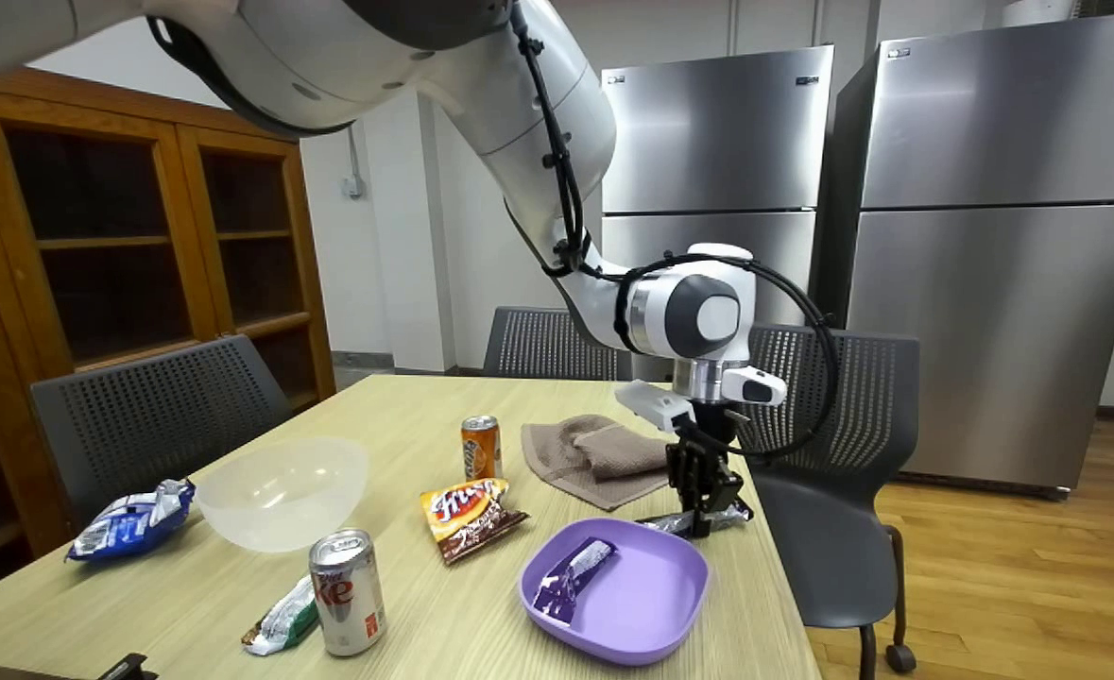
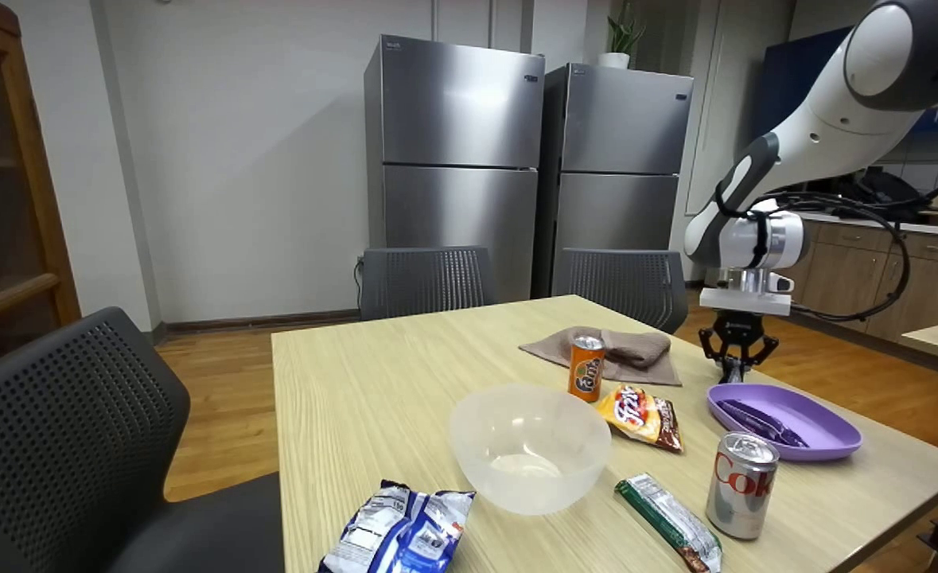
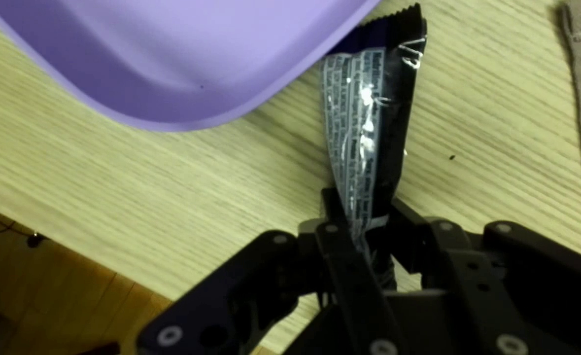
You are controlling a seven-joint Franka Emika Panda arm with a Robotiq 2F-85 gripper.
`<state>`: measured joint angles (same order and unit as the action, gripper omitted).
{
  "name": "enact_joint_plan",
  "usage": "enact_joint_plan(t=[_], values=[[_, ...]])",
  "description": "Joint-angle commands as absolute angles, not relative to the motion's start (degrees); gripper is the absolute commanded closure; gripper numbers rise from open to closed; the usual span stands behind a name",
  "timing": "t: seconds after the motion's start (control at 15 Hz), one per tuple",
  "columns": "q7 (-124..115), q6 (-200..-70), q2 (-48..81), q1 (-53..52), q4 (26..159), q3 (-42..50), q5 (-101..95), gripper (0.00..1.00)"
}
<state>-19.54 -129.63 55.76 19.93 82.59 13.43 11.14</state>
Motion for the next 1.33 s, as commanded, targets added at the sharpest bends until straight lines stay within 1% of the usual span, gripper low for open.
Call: enact_joint_plan(t=[0.0,0.47,0.8,1.27], values=[[-17.4,-127.9,54.1,21.0,82.3,13.3,11.2,0.94],[-7.2,-129.8,48.4,21.5,88.1,12.7,9.4,0.94],[2.8,-132.9,42.3,21.2,97.1,12.3,7.7,0.94],[9.0,-139.6,33.8,20.7,112.0,11.4,6.7,0.94]])
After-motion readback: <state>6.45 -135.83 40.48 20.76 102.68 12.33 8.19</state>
